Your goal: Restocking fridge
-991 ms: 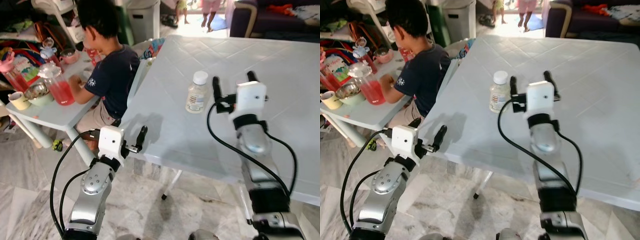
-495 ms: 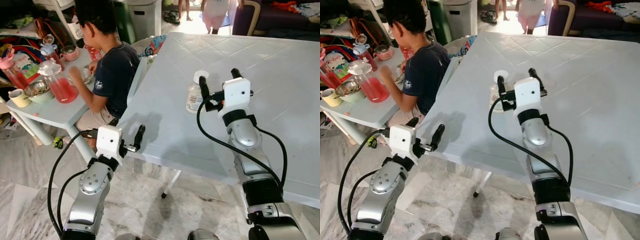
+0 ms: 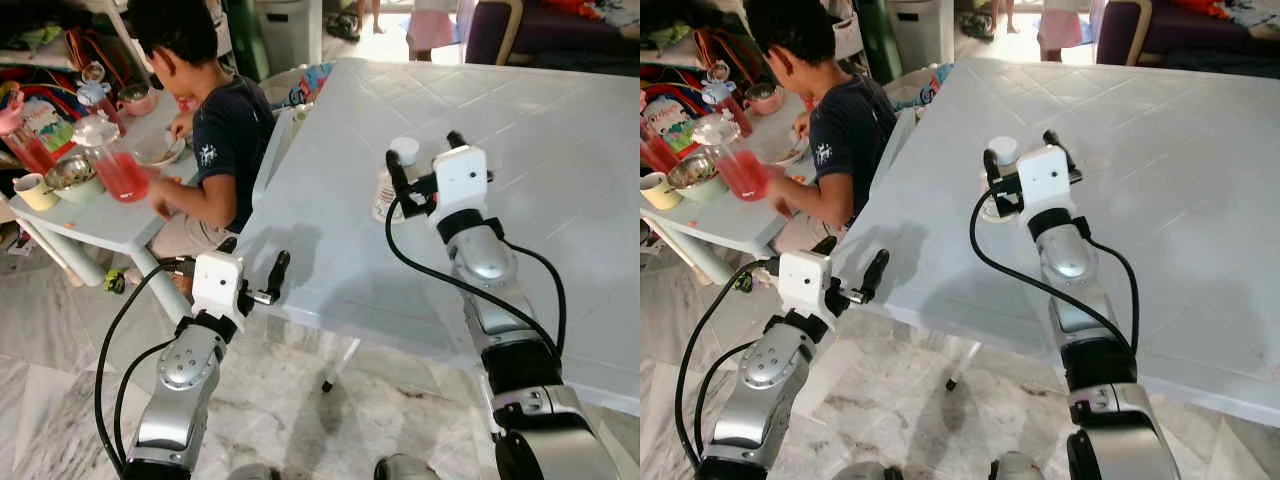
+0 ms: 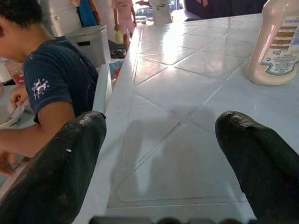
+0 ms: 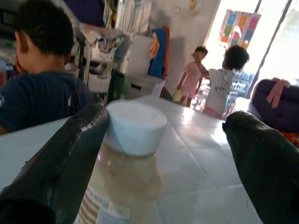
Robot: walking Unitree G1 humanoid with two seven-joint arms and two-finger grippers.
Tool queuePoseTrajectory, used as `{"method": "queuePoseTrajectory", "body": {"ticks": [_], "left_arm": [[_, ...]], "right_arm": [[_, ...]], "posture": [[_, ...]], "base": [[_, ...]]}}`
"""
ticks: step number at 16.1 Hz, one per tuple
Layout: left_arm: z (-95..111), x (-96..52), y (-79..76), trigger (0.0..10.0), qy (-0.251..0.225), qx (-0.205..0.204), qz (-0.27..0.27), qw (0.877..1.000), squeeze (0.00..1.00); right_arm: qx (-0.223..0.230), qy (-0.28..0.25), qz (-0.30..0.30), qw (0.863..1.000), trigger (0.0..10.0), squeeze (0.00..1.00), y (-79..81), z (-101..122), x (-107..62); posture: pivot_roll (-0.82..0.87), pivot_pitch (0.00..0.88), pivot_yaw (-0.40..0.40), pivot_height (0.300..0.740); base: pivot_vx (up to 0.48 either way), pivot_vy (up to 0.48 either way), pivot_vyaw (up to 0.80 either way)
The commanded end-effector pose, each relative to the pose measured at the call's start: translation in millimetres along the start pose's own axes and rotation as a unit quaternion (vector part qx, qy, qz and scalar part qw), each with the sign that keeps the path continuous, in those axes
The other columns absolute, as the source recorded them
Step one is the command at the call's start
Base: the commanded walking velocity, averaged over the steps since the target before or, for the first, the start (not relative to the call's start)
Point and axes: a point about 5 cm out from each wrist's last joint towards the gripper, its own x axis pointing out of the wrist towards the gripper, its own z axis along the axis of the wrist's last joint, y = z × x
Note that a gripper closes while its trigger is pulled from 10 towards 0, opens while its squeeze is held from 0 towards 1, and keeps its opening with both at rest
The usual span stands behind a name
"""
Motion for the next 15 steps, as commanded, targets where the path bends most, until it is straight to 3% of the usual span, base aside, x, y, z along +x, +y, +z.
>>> {"method": "queuePoseTrajectory", "body": {"ticks": [1,8,9,10,15], "left_arm": [[1.4,-1.5,4.4,10.0,0.002,0.006,0.006,1.000,0.00],[1.3,-0.4,11.1,10.0,0.005,0.008,0.019,1.000,0.00],[0.9,-0.7,9.6,10.0,0.006,0.007,0.018,1.000,0.00],[0.7,-0.8,8.5,10.0,0.006,0.007,0.017,1.000,0.00],[-0.8,-1.6,8.4,10.0,0.009,0.007,0.018,1.000,0.00]], "right_arm": [[0.004,-0.005,0.013,1.000,10.0,0.00,3.6,5.2,7.2],[0.013,0.016,0.027,0.999,10.0,0.00,13.7,2.1,19.2],[0.021,0.021,0.027,0.999,6.6,0.00,15.1,1.4,22.5],[0.029,0.023,0.026,0.999,0.0,0.00,15.5,2.1,25.3],[0.030,0.015,0.032,0.999,0.0,0.00,19.5,7.7,34.3]], "posture": [[-0.02,0.086,0.087,0.740],[-0.01,0.092,0.084,0.740],[-0.01,0.093,0.083,0.740],[-0.01,0.093,0.081,0.740],[0.00,0.091,0.079,0.740]], "base": [[0.000,0.000,0.00],[0.000,0.000,0.00],[0.000,0.000,0.00],[0.000,0.000,0.00],[0.000,0.000,0.00]]}}
